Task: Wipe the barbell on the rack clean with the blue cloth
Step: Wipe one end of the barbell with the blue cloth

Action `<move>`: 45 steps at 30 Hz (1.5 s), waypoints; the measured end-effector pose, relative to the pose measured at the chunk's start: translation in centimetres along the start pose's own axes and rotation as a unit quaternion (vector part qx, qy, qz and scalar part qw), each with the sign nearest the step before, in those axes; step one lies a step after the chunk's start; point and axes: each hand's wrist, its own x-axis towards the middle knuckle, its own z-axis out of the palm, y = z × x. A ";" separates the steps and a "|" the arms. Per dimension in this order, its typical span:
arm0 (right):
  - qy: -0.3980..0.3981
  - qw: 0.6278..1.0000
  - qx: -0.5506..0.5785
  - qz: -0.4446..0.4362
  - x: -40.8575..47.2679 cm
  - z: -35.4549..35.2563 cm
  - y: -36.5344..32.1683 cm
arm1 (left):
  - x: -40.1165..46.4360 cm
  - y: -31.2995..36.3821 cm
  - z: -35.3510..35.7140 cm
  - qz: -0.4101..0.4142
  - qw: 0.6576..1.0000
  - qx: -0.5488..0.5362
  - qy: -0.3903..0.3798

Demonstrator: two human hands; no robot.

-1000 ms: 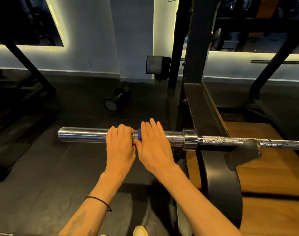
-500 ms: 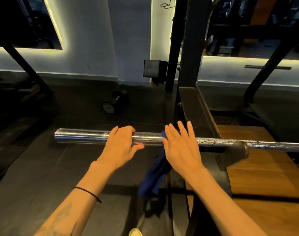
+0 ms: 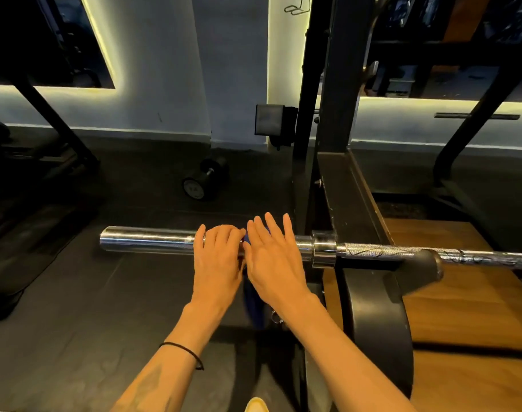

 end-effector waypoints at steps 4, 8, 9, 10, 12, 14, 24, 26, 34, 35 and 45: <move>0.107 0.988 0.108 0.036 -1.4 -0.7 2.4 | 0.8 0.1 -0.2 0.002 0.998 0.046 -0.039; 0.182 0.953 0.222 0.098 -4.1 -2.7 6.9 | 1.6 0.7 -0.3 0.063 0.991 0.028 -0.113; 0.185 0.946 0.236 0.120 -4.7 -3.6 8.4 | 1.9 1.2 -0.4 0.089 0.987 0.019 -0.131; 0.195 0.933 0.259 0.158 -5.3 -4.8 9.9 | 2.3 2.0 -0.3 0.107 0.983 0.000 -0.146; 0.227 0.893 0.311 0.231 -6.1 -6.9 13.0 | 3.2 4.2 -0.3 0.097 0.979 -0.066 -0.165; 0.250 0.883 0.301 0.259 -6.7 -8.7 15.2 | 4.3 6.8 -0.1 0.070 0.973 -0.114 -0.188; 0.087 0.938 0.286 0.173 -4.9 -3.4 11.6 | 5.4 9.5 1.7 0.134 0.973 -0.027 -0.187; 0.019 0.967 0.206 0.146 -4.9 -1.2 10.6 | 5.5 9.6 1.6 0.128 0.973 -0.047 -0.187; -0.029 0.994 0.054 0.096 -6.4 -1.8 13.5 | 5.1 9.2 2.0 0.139 0.972 -0.066 -0.177; -0.055 0.993 0.013 0.106 -6.6 -2.3 14.2 | 5.2 9.2 2.0 0.139 0.972 -0.064 -0.177; -0.091 0.967 -0.129 0.198 -5.1 -4.1 15.8 | 4.8 9.6 1.8 0.127 0.975 -0.061 -0.172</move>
